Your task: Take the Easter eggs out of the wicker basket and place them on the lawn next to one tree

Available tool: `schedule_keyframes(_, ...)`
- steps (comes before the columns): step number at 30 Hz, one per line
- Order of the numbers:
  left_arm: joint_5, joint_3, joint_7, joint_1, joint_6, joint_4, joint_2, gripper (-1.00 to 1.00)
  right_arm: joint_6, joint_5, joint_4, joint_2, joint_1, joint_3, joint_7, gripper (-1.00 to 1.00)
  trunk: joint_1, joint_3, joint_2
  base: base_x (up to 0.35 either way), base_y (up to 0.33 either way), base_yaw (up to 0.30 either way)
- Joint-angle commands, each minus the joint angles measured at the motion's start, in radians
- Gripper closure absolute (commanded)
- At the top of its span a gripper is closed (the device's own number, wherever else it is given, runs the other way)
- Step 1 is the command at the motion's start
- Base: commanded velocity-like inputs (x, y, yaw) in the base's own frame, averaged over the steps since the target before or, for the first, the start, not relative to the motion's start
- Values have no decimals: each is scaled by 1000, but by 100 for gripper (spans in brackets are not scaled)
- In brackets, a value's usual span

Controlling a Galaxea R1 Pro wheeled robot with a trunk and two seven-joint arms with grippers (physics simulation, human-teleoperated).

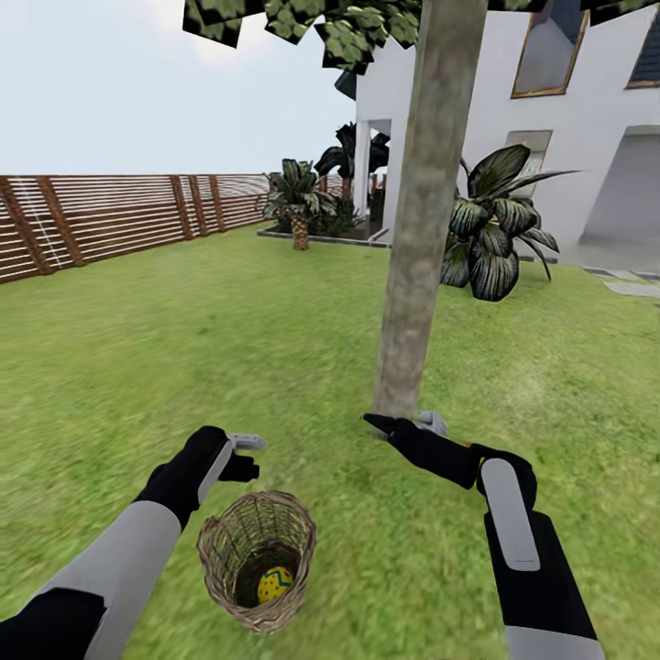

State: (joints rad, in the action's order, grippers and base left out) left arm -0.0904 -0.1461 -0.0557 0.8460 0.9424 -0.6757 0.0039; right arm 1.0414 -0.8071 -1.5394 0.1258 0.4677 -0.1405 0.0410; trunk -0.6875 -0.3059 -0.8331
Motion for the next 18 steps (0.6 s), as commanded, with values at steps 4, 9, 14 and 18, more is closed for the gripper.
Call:
schedule_keyframes(4,-9,-3,-6,1,22,0,1,-100,6,3,10,1,1,-14,-34,-100,0,2,-1,50,45,-244)
schedule_keyframes(9,-9,-3,-6,2,45,5,0,-100,6,2,18,3,1,-18,-122,-100,0,5,-1,175,156,-137)
schedule_keyframes(14,-9,-3,-6,2,52,8,1,-100,6,1,18,4,1,-18,-149,-100,0,6,-1,170,154,-57)
schedule_keyframes(18,-10,-3,-5,2,84,8,1,-100,6,0,18,4,2,-18,-157,-100,0,9,-1,125,118,-124)
